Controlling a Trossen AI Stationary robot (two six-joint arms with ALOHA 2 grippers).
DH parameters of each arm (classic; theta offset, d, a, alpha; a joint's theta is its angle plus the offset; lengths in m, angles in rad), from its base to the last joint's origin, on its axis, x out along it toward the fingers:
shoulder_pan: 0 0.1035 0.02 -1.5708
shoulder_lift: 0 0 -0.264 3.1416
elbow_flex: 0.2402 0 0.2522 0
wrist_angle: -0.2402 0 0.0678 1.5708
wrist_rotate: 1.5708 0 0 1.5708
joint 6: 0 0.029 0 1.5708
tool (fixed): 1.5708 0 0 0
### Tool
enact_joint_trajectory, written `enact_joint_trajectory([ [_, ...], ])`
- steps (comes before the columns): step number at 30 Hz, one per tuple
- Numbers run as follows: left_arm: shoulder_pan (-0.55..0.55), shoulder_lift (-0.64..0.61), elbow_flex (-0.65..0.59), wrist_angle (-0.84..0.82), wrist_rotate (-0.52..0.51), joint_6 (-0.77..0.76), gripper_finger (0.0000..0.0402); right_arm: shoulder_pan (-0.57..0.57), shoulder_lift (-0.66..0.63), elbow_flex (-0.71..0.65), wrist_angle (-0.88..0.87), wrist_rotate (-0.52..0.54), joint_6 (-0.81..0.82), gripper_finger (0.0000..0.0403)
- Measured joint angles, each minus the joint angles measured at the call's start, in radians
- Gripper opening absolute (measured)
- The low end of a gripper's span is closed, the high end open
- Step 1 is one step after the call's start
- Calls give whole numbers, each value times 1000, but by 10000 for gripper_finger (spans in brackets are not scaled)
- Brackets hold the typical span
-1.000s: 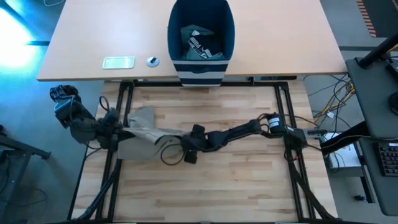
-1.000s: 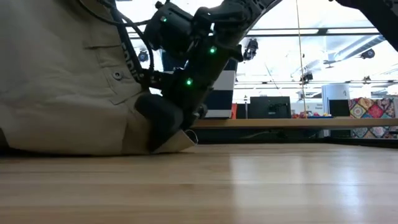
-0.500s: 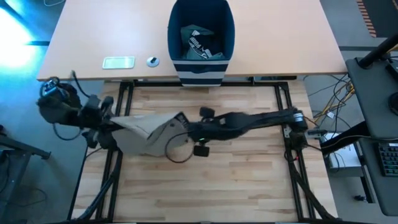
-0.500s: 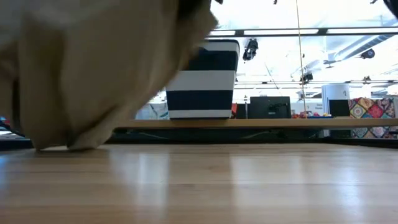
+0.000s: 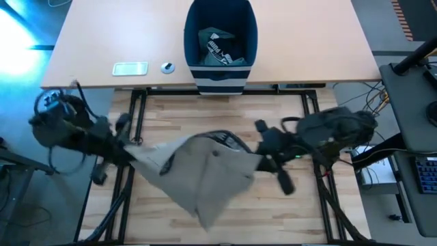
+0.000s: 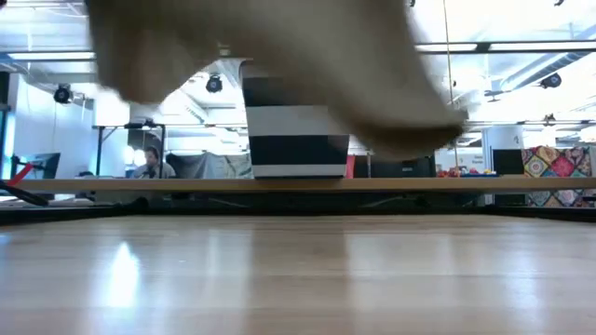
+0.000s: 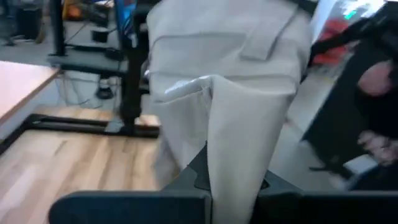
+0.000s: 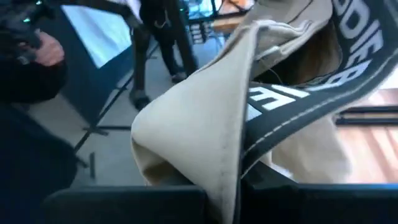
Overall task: Fold Laundry from Bin
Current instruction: Fold the brown shorts
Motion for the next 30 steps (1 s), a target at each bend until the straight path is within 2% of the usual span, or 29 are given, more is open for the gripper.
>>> enact_joint_trajectory([
  [2,18,35,4,-76,-110,-45,0,10,-12,0,-122,109,8,10],
  [4,82,53,-12,-211,-214,-176,0,2,-5,-2,-282,294,50,10],
  [6,183,62,-62,-364,-235,-373,0,-34,22,-13,-450,451,112,9],
  [8,282,69,-153,-431,-207,-510,0,-79,58,-47,-576,515,175,9],
  [10,361,68,-272,-378,-141,-544,0,-135,81,-130,-560,508,175,10],
  [14,513,71,-514,-119,16,-490,4,-223,113,-343,-411,484,95,19],
  [17,633,91,-661,11,153,-487,24,-289,159,-500,-343,483,70,35],
  [19,697,103,-716,28,209,-485,45,-325,189,-582,-335,483,79,50],
  [23,784,89,-722,-51,268,-426,102,-375,202,-688,-367,477,128,94],
  [27,803,49,-611,-272,229,-400,162,-383,165,-742,-425,484,186,146],
  [30,791,27,-520,-439,221,-454,199,-370,99,-766,-459,487,251,181],
])
